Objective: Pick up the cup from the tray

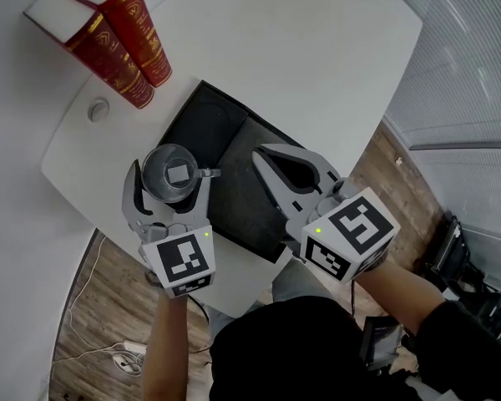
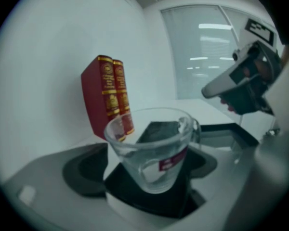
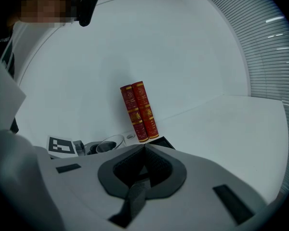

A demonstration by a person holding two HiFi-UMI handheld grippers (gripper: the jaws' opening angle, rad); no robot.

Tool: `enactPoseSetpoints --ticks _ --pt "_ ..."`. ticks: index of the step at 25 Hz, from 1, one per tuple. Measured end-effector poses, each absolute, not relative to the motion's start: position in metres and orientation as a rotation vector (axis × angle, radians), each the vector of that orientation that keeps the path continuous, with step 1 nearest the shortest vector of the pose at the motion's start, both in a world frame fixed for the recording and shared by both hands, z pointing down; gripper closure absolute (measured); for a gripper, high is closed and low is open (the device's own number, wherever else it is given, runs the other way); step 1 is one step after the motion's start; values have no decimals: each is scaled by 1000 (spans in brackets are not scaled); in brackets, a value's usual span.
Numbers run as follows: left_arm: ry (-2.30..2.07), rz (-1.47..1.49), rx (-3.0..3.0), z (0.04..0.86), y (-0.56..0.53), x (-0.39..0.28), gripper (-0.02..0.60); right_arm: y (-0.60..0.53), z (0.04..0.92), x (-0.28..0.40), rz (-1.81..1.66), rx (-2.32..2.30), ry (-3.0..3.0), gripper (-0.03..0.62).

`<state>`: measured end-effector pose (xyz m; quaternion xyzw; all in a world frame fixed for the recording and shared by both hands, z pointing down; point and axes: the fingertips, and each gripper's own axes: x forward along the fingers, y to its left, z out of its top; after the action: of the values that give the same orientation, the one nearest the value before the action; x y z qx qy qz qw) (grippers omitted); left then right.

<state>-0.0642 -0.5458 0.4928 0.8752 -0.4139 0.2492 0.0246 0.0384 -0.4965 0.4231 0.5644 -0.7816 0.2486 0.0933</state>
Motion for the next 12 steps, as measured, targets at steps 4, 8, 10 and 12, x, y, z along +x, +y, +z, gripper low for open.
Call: enactPoseSetpoints --ticks 4,8,10,12 --pt "-1238 777 2759 489 -544 -59 124 -498 422 37 745 1675 -2322 582" --pt "-1213 749 2829 481 -543 -51 124 -500 421 36 751 1674 -2324 583" --pt "-1202 725 2862 479 -547 -48 124 -502 422 36 756 1673 -2321 583" --pt "-1180 733 2908 481 -551 -45 124 -507 426 36 762 1674 -2315 582"
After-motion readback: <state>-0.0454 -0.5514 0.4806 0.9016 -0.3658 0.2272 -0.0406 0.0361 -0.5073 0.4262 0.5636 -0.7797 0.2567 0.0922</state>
